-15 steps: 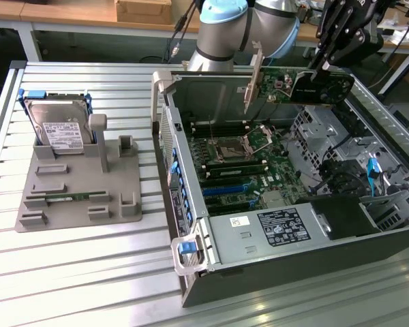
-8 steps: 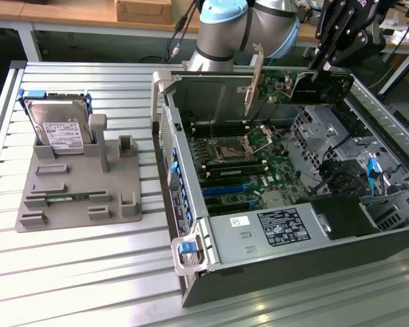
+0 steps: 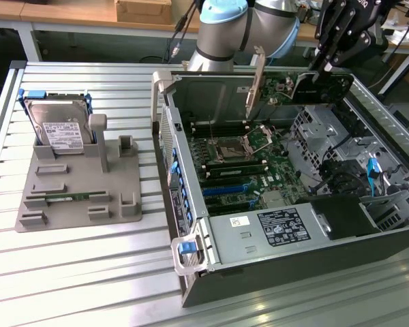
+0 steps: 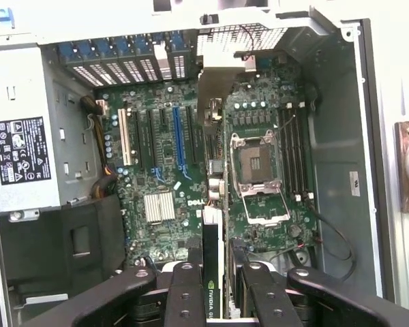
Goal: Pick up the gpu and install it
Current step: 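Insert the gpu into the slot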
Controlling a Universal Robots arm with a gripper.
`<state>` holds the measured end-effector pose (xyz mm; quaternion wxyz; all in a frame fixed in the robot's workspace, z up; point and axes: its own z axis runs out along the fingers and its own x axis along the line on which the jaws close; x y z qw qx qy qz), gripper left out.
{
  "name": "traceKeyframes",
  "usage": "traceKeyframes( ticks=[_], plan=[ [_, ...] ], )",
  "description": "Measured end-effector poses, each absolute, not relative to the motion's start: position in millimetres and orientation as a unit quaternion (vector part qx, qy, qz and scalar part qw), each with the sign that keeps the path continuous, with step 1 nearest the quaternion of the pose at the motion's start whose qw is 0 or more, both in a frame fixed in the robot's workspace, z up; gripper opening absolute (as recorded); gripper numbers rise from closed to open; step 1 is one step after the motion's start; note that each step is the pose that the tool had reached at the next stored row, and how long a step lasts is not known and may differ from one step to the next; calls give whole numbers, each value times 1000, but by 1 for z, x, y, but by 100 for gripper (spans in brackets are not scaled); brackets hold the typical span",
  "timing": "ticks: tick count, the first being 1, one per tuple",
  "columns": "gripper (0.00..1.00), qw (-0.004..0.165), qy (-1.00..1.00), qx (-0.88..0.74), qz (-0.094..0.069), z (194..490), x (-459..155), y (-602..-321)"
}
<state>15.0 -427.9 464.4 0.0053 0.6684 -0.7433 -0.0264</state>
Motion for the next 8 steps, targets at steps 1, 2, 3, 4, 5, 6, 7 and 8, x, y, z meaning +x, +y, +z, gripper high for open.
traceKeyframes(
  ticks=[1, 2, 3, 4, 5, 6, 7, 8],
  plan=[
    [27, 5, -741, 671, -26, 464, 15, -428],
    [27, 5, -739, 673, -26, 464, 15, -428],
    [27, 6, -736, 676, -26, 464, 15, -428],
    [27, 6, -733, 679, -26, 464, 16, -428],
    [27, 6, -732, 681, -26, 464, 16, -428],
    [27, 6, -730, 682, -26, 464, 16, -428],
    [27, 6, -728, 685, -26, 464, 16, -428],
    [27, 6, -725, 688, -26, 464, 16, -428]
  ],
)
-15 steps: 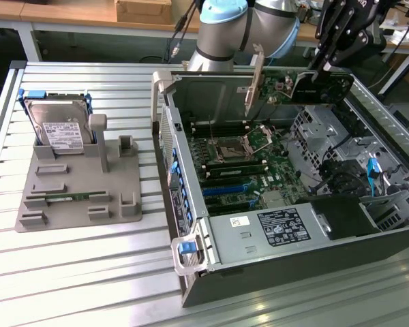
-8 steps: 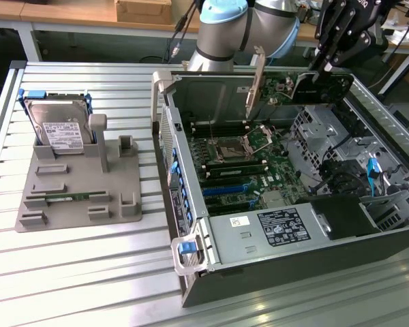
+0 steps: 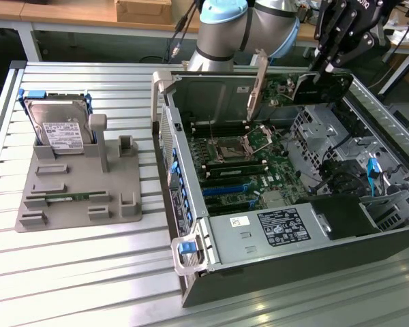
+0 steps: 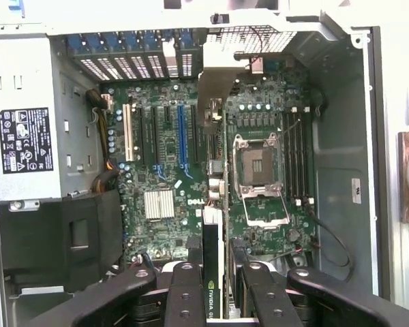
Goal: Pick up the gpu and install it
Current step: 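Insert the gpu into the slot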
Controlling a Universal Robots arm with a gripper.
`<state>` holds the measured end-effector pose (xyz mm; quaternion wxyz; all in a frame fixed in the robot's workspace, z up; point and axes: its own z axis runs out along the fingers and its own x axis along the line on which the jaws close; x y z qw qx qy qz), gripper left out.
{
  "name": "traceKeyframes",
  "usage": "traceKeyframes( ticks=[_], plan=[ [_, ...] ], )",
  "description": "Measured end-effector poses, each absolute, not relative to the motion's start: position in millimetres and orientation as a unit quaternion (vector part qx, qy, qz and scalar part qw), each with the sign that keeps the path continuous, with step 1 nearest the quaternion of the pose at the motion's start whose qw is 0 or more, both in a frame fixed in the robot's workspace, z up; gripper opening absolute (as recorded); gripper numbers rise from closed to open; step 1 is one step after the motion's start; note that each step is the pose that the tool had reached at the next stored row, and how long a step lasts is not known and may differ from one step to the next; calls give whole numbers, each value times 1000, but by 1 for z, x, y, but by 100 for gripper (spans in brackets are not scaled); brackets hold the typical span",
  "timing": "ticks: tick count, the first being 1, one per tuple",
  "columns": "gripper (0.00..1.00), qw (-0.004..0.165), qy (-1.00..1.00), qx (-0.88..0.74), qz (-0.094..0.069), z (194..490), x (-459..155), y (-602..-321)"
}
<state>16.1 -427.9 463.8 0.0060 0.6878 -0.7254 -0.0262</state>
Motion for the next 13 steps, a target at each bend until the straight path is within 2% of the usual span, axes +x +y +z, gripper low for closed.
traceKeyframes(
  ticks=[13],
  plan=[
    [27, 6, -738, 674, -26, 462, 17, -428]
  ],
)
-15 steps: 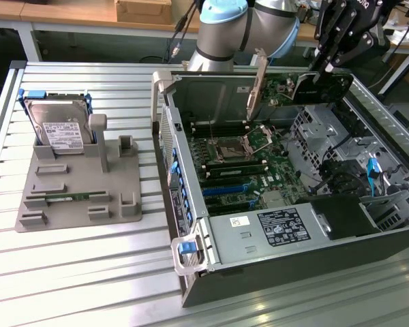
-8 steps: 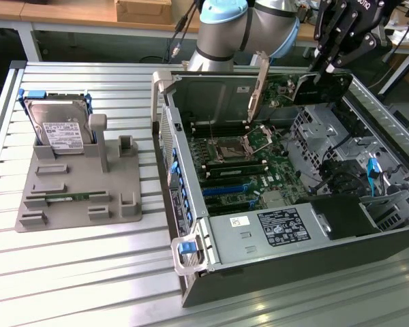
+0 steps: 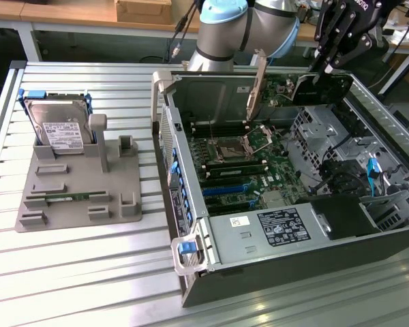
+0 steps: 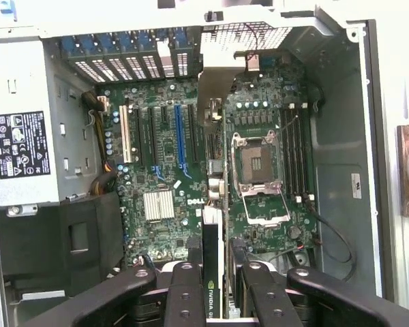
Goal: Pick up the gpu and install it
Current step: 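Insert the gpu into the slot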
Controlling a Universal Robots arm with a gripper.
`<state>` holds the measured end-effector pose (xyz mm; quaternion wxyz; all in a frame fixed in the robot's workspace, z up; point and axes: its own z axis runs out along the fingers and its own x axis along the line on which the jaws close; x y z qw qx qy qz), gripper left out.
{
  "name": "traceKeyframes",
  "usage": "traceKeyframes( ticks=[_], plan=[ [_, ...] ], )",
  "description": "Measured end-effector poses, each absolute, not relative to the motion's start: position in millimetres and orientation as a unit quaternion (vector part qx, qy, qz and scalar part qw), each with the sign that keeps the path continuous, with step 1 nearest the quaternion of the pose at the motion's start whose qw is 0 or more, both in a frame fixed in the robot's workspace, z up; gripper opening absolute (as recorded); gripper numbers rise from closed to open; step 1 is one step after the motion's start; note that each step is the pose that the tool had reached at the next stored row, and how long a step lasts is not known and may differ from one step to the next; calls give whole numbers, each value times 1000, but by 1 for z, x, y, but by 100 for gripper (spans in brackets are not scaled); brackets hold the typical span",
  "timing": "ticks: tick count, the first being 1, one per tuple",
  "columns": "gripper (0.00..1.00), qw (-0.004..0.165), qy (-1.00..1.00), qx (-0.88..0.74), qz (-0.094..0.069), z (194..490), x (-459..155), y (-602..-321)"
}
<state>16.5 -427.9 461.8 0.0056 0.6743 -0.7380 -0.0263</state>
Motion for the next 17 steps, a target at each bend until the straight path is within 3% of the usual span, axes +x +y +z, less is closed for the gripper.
traceKeyframes(
  ticks=[17],
  plan=[
    [27, 5, -738, 674, -26, 457, 15, -428]
  ],
)
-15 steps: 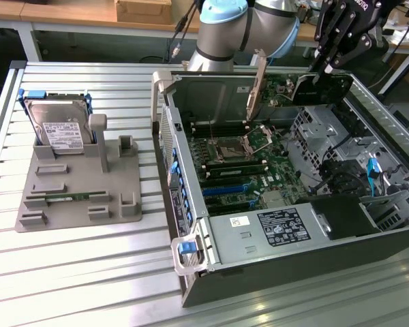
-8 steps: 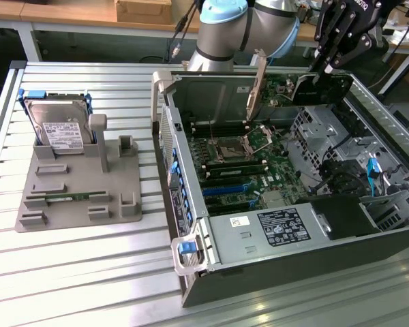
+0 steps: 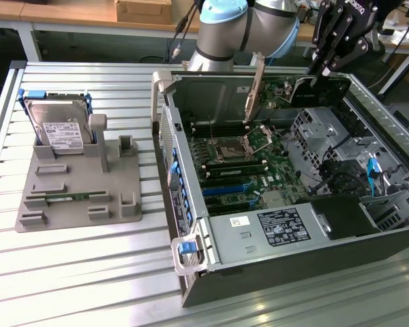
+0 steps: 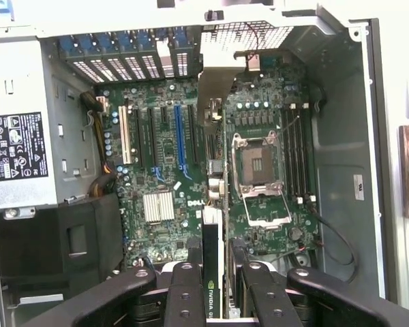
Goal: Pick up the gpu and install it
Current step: 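Insert the gpu into the slot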
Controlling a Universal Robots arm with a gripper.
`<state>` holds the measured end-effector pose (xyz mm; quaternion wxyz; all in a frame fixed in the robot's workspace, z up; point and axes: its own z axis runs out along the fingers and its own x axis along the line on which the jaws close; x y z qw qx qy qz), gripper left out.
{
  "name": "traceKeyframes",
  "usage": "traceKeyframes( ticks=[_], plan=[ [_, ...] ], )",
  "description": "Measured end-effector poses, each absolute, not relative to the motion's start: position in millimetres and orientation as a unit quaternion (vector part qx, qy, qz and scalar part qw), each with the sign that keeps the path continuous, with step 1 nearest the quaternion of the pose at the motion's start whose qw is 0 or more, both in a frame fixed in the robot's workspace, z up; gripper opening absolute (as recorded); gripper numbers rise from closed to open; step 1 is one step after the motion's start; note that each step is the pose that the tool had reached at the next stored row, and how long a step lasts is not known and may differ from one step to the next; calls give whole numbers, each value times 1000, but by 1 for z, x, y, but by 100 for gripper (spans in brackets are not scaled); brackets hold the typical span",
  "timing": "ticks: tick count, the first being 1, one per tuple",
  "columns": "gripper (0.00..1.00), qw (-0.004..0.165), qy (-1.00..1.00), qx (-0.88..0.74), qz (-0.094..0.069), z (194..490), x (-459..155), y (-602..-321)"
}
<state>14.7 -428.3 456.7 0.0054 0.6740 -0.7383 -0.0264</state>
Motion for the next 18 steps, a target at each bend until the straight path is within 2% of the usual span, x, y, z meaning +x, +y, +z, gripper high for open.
traceKeyframes(
  ticks=[18],
  plan=[
    [27, 8, -738, 674, -28, 419, 5, -450]
  ],
)
